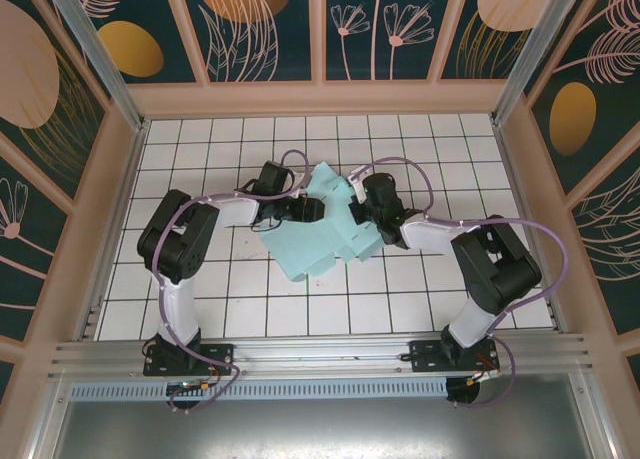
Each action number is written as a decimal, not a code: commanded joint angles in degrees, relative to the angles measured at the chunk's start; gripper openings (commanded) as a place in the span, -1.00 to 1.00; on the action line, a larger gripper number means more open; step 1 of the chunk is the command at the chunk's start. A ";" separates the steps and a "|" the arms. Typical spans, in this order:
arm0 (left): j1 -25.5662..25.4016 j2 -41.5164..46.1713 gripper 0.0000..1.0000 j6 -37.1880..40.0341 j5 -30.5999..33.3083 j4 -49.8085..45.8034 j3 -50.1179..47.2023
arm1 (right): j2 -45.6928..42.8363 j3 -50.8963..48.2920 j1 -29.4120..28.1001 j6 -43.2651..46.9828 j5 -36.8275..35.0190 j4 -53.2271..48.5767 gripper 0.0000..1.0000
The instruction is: Fold the paper box
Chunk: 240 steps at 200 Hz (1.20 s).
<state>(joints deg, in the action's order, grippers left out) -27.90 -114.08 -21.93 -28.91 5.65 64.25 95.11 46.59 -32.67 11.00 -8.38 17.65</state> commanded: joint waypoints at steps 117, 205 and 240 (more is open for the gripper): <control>-7.78 -9.51 -0.69 6.69 30.54 -17.29 7.42 | 1.33 3.95 -1.34 -0.71 -1.64 1.34 -1.00; -10.85 -8.09 -0.65 3.53 34.39 -14.41 3.94 | 1.34 4.38 -1.33 -1.50 -2.30 1.35 -1.00; -8.08 4.94 -0.28 -4.60 21.81 -3.26 -1.61 | 0.24 3.09 -1.33 -0.76 -3.70 1.89 -1.00</control>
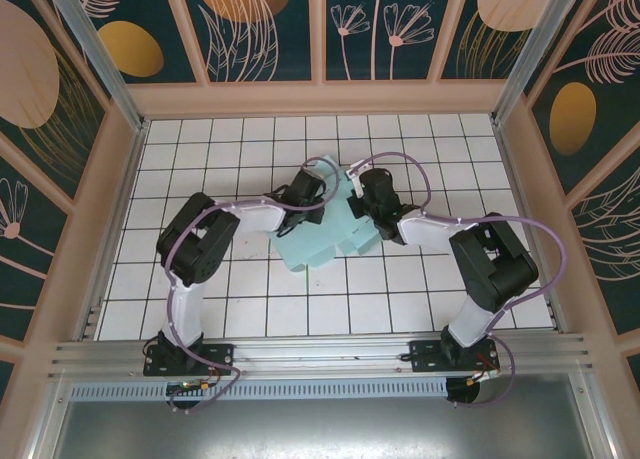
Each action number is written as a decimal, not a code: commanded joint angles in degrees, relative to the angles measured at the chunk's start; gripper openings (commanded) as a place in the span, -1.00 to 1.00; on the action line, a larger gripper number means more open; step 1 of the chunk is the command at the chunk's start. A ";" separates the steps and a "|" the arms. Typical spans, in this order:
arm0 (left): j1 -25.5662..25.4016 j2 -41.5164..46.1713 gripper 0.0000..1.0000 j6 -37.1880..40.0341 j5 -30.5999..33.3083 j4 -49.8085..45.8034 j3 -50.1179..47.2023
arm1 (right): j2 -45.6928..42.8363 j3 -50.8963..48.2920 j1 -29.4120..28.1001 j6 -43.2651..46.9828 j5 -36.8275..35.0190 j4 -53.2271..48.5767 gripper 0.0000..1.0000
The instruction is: Fold the paper box
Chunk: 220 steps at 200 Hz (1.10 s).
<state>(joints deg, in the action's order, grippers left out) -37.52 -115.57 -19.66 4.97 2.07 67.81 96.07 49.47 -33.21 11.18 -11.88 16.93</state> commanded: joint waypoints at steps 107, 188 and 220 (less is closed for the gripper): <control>12.73 23.99 0.97 -15.50 -12.06 11.28 -14.83 | -8.33 -4.09 -3.74 7.96 0.74 3.85 -1.00; 12.91 25.47 0.97 -12.68 -8.97 7.29 -15.69 | 1.05 3.75 -0.72 3.39 23.43 -8.14 -1.00; 12.91 25.81 0.97 -11.82 -8.59 6.64 -16.20 | 5.16 6.63 1.51 2.05 25.25 -10.67 -0.90</control>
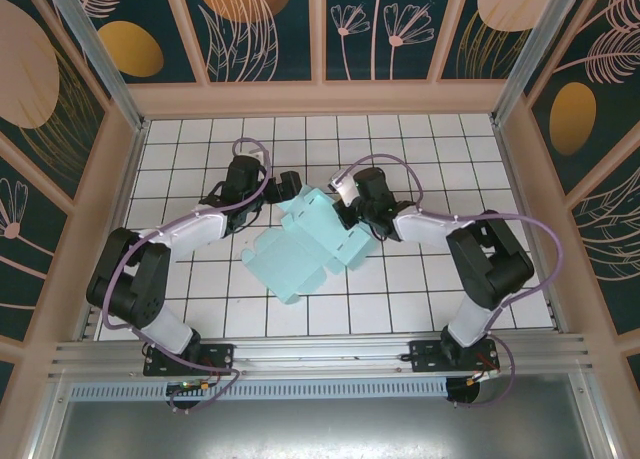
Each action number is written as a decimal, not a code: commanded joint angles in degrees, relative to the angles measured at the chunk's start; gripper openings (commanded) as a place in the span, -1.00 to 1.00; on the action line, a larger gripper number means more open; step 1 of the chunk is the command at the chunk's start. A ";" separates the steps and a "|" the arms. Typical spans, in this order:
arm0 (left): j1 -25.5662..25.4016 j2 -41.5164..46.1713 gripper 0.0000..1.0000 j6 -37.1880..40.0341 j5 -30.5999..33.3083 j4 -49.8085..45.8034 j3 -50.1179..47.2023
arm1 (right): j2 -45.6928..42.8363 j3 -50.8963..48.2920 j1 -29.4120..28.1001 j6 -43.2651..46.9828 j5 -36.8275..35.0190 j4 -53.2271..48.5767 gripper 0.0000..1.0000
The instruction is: Fold the paper box
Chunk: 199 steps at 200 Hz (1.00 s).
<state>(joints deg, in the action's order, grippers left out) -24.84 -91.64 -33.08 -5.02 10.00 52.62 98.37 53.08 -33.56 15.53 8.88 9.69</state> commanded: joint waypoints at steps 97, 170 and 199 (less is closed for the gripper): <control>0.23 1.59 0.97 3.22 1.41 -2.40 -0.36 | 4.69 3.67 4.99 -0.35 4.08 -9.25 -0.40; 0.28 1.54 0.97 3.55 0.93 -2.88 0.23 | 6.74 5.54 5.79 -0.17 7.20 -13.91 -0.10; 0.28 1.53 0.98 3.64 0.78 -3.06 0.41 | 7.60 6.79 5.68 0.60 7.51 -14.63 -0.26</control>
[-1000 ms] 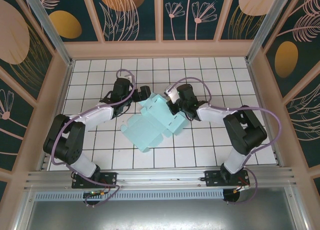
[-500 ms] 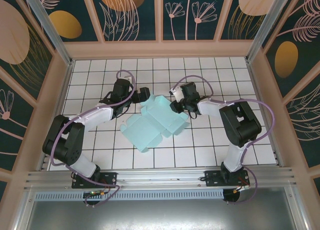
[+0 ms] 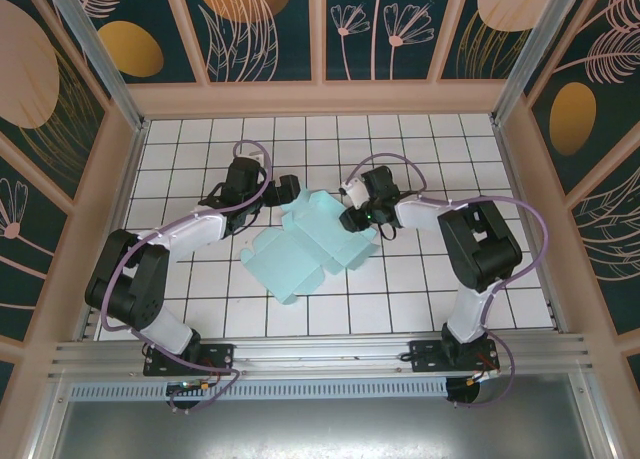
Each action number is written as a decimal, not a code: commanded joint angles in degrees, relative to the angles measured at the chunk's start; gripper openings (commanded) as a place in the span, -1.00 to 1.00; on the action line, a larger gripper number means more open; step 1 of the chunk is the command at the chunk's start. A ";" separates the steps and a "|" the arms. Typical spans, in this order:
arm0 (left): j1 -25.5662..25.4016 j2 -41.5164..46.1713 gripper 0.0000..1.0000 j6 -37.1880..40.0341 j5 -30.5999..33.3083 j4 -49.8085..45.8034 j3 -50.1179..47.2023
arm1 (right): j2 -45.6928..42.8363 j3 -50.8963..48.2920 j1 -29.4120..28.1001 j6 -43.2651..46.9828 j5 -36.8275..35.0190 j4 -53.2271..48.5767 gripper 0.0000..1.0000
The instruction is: Fold the paper box
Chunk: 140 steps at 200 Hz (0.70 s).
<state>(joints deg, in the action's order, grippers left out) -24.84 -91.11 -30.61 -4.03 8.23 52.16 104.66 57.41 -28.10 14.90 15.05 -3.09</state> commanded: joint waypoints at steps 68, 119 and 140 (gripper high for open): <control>0.41 0.84 0.98 0.98 0.41 -1.12 1.70 | 0.11 3.28 -0.73 5.15 -5.05 -2.95 -1.00; 2.85 1.94 0.97 -3.18 0.42 2.38 -0.91 | -4.07 -0.04 -6.73 7.27 -23.77 3.69 -1.00; 5.18 3.42 0.98 -4.69 -0.51 4.25 -3.18 | -6.02 -1.55 -9.32 9.67 -29.81 5.77 -1.00</control>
<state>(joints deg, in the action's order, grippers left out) -22.11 -90.65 -32.60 -4.03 9.15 51.31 102.26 57.60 -34.50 20.97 -2.87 -1.54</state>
